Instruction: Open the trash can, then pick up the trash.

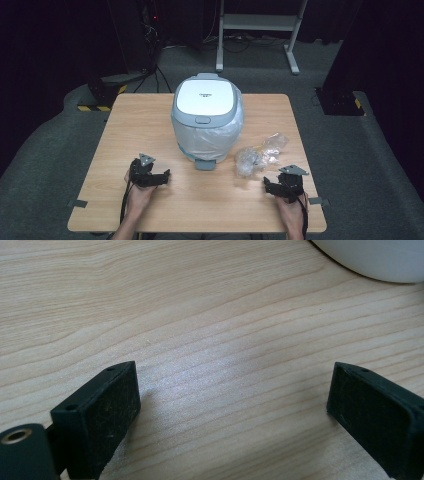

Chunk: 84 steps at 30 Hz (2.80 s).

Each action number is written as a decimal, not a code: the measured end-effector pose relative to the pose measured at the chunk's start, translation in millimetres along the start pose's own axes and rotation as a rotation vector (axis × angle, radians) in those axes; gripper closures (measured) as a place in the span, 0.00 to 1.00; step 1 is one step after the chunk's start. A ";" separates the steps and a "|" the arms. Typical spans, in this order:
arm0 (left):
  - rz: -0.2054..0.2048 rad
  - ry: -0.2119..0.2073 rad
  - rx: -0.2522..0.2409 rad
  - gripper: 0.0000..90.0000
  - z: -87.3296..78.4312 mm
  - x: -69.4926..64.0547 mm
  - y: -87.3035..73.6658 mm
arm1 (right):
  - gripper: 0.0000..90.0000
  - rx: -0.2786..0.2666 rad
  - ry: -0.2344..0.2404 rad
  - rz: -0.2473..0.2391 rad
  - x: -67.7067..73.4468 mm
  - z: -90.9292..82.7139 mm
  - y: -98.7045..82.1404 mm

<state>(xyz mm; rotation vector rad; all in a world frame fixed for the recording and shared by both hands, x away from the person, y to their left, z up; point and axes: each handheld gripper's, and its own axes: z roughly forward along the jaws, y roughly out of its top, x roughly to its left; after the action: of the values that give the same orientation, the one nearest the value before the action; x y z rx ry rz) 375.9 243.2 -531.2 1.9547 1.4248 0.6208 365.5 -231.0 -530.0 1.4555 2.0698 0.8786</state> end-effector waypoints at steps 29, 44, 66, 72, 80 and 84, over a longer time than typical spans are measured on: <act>-0.044 -0.030 0.004 0.13 -4.8 -3.5 2.3 | 0.20 -0.002 0.000 0.003 0.0 0.1 0.0; -0.010 -0.085 -0.005 0.13 -9.0 -12.3 7.2 | 0.20 -0.001 0.000 0.002 -0.1 0.0 -0.1; 0.055 -0.091 -0.013 0.16 -3.9 -40.6 23.5 | 0.20 0.000 -0.001 -0.001 -0.1 -0.1 -0.1; 0.062 -0.108 -0.002 0.16 1.4 -48.6 27.0 | 0.20 0.000 -0.002 -0.001 -0.1 -0.1 -0.1; 0.068 -0.126 -0.005 0.14 4.7 -57.1 36.9 | 0.20 0.000 -0.002 -0.001 -0.1 -0.1 -0.1; 0.062 -0.125 -0.006 0.13 5.3 -58.9 38.6 | 0.20 0.000 -0.002 -0.001 -0.1 -0.1 -0.1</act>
<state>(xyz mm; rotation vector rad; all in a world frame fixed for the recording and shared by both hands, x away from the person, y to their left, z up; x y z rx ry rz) 387.0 177.7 -507.3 2.0029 1.2894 0.5207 365.4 -231.2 -529.9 1.4545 2.0690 0.8758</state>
